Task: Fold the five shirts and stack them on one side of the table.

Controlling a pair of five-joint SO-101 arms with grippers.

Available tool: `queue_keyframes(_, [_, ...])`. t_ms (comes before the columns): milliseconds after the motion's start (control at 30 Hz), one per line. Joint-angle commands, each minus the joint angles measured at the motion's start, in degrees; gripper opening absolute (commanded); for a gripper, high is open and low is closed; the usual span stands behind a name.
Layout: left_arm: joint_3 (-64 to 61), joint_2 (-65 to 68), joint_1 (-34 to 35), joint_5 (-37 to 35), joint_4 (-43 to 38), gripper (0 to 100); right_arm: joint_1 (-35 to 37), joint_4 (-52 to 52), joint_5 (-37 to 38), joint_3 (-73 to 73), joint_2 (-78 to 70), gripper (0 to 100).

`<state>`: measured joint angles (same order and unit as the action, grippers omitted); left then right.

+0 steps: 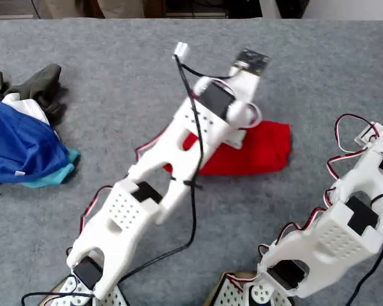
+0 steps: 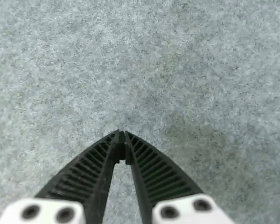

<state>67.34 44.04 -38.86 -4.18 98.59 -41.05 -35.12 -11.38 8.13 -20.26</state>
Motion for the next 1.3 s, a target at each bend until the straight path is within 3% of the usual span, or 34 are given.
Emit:
queue_keyframes(0, [3.0,-4.0,-2.5,-4.5,-4.8,2,-1.0,1.3,-0.4,-2.3,0.2,0.9])
queue_keyframes(233, [3.0,-1.6,-4.8,-12.0,-15.0,2,-0.9,1.3,-0.3,-2.3,0.2,0.9])
queue_keyframes(467, [3.0,5.1,-5.2,-12.5,-25.1,2,-0.7,1.3,-0.3,-2.3,0.2,0.9])
queue_keyframes(967, [2.5,7.5,-8.5,-12.6,-30.4,2,-0.6,1.3,-0.2,-2.3,0.1,0.9])
queue_keyframes(1133, [2.9,9.2,-7.6,-12.9,-29.8,15,-0.6,1.3,-0.2,-2.3,0.1,0.9])
queue_keyframes(1267, [3.1,9.2,-5.5,-19.8,-29.2,21,0.0,1.3,-0.1,-2.3,0.1,0.9])
